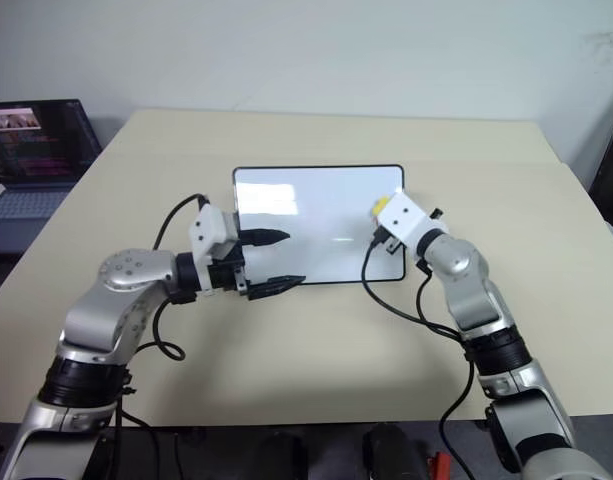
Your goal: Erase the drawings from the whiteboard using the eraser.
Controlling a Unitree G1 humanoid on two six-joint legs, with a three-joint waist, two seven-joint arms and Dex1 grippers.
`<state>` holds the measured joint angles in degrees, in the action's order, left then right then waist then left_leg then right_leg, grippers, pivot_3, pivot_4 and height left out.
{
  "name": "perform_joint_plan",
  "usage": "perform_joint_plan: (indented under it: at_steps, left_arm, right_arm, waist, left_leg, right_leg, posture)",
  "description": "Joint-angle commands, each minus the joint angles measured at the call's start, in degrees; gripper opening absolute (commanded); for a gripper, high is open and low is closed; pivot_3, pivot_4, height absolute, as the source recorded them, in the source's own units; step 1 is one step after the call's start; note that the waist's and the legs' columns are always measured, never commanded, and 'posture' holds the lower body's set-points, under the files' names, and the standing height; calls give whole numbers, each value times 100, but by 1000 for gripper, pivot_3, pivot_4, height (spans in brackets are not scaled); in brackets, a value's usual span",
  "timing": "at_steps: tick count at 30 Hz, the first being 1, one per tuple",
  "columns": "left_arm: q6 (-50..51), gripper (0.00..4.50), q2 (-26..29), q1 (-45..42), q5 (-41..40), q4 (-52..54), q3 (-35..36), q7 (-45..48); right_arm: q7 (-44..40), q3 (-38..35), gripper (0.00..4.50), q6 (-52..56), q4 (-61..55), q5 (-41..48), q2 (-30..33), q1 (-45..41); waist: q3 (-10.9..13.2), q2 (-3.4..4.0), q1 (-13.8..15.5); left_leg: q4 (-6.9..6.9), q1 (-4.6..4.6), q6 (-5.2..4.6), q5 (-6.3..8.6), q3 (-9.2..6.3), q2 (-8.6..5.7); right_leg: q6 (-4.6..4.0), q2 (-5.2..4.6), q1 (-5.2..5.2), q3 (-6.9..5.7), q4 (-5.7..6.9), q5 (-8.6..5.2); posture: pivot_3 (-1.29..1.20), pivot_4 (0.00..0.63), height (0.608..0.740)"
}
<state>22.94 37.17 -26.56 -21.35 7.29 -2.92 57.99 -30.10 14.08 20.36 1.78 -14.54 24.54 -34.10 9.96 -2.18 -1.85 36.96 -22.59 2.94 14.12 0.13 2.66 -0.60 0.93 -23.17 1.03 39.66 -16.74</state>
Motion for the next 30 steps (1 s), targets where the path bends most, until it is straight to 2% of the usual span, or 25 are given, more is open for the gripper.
perform_joint_plan:
  at_steps: [1, 4, 7, 16, 23, 30]
  left_arm:
    - [-72, 4500, 60, -38, -44, 215, 147, -25]
    - [-59, 4500, 70, -30, -58, 214, 156, -16]
    - [-56, 4500, 70, -12, -59, 211, 153, -15]
    - [-12, 4500, 132, 15, -100, 241, 189, 26]
    - [-16, 4500, 177, 52, -116, 257, 207, 3]
    - [28, 4500, 137, 141, -130, 369, 219, -76]
  right_arm:
    - [42, 91, 1210, 61, 202, -166, 67, 10]
    - [554, -69, 1210, -184, 406, -334, 34, -255]
    - [699, -140, 1209, -268, 559, -356, 71, -369]
    - [-581, 280, 1209, 273, -17, -75, 315, 165]
    - [597, -82, 1209, -447, 477, -327, -75, -430]
    - [364, 111, 1206, -393, 686, -229, -216, -551]
  waist:
    - [0, 0, -13]
    - [1, 0, -9]
    - [0, 0, 0]
    - [0, -1, -9]
    - [2, 2, -40]
    - [1, 2, -20]
  left_leg:
    - [0, 5, 0, 0, 0, 0]
    - [3, 15, -1, -3, 4, -2]
    - [6, 15, -11, -12, 5, -2]
    - [3, 13, -12, -12, 4, 0]
    - [4, 25, -19, -19, 5, 1]
    - [-1, 3, -18, -17, 5, 3]
  right_leg:
    - [4, 0, 0, 5, 7, -2]
    - [15, 0, 0, 9, 24, -8]
    - [13, 0, 0, 7, 28, -4]
    - [12, 0, 0, 8, 24, -3]
    - [10, 4, -1, 13, 32, 3]
    - [-3, 2, -11, 7, 24, 9]
  posture:
    - [0, 150, 740]
    - [0, 150, 740]
    - [0, 150, 740]
    - [0, 150, 740]
    - [0, 150, 740]
    - [0, 150, 740]
